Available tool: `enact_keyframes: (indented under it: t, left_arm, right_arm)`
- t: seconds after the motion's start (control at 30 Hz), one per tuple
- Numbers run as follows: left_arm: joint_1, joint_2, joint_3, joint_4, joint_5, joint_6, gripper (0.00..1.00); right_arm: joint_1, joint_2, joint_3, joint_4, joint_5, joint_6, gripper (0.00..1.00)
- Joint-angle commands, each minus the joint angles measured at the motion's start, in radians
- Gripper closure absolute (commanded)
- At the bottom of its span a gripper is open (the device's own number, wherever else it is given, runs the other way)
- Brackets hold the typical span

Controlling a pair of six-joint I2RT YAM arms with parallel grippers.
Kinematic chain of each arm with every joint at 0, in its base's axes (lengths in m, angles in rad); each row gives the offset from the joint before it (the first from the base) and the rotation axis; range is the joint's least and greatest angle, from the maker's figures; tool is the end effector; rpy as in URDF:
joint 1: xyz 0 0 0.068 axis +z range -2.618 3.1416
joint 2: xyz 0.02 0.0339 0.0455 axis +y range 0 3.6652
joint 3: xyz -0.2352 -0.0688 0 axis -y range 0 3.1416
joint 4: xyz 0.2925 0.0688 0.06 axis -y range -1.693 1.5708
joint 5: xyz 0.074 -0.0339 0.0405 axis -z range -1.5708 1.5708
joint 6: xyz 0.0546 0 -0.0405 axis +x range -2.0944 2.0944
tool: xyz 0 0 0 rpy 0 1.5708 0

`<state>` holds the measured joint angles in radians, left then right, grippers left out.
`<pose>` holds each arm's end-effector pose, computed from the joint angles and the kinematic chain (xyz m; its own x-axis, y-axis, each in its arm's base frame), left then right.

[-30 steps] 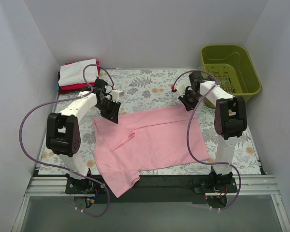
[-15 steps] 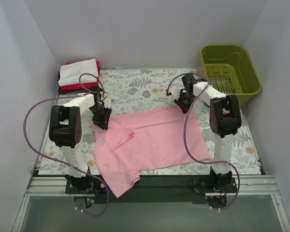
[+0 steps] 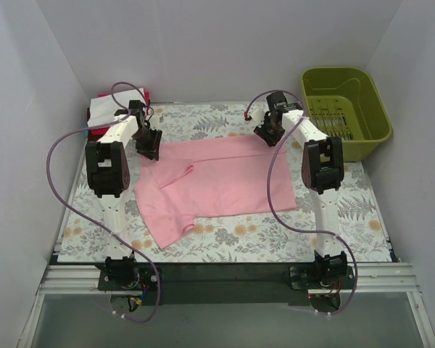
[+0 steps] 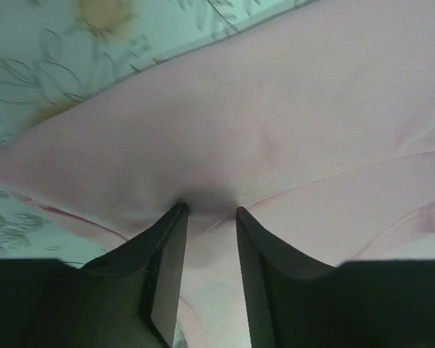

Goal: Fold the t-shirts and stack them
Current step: Fold the tshirt

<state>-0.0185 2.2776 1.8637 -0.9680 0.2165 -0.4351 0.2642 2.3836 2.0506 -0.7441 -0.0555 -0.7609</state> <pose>0.4883 -0.0208 0.1046 -0.9152 -0.3948 -0.0813 -0.3610 0.8925 -0.2705 0.5280 0.1460 0.1231 -0.4183 -0.8264 -0.3769 -0.7934 0.5345 -0.2914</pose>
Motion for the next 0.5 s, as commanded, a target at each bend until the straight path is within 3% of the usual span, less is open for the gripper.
enact_keyframes:
  t: [0.0, 0.1, 0.2, 0.3, 0.33, 0.47]
  left_arm:
    - [0.017, 0.013, 0.086, 0.028, -0.023, 0.068, 0.66]
    - [0.017, -0.070, 0.088, -0.001, 0.073, 0.120, 0.59]
    - [0.015, -0.222, -0.021, -0.032, 0.231, 0.200, 0.52]
    - [0.017, -0.403, -0.197, -0.090, 0.346, 0.291, 0.51]
    - [0.017, -0.493, -0.304, -0.121, 0.389, 0.339, 0.51]
    - [0.017, -0.664, -0.486, -0.288, 0.471, 0.547, 0.51]
  right_arm:
    - [0.001, -0.062, 0.037, -0.008, -0.042, 0.003, 0.52]
    - [0.009, -0.199, -0.052, -0.015, -0.090, -0.006, 0.33]
    - [0.015, -0.361, -0.194, -0.044, -0.124, -0.029, 0.21]
    - [0.020, -0.512, -0.358, -0.122, -0.159, -0.090, 0.21]
    - [0.021, -0.579, -0.409, -0.148, -0.171, -0.133, 0.23]
    - [0.043, -0.730, -0.633, -0.241, -0.193, -0.215, 0.42]
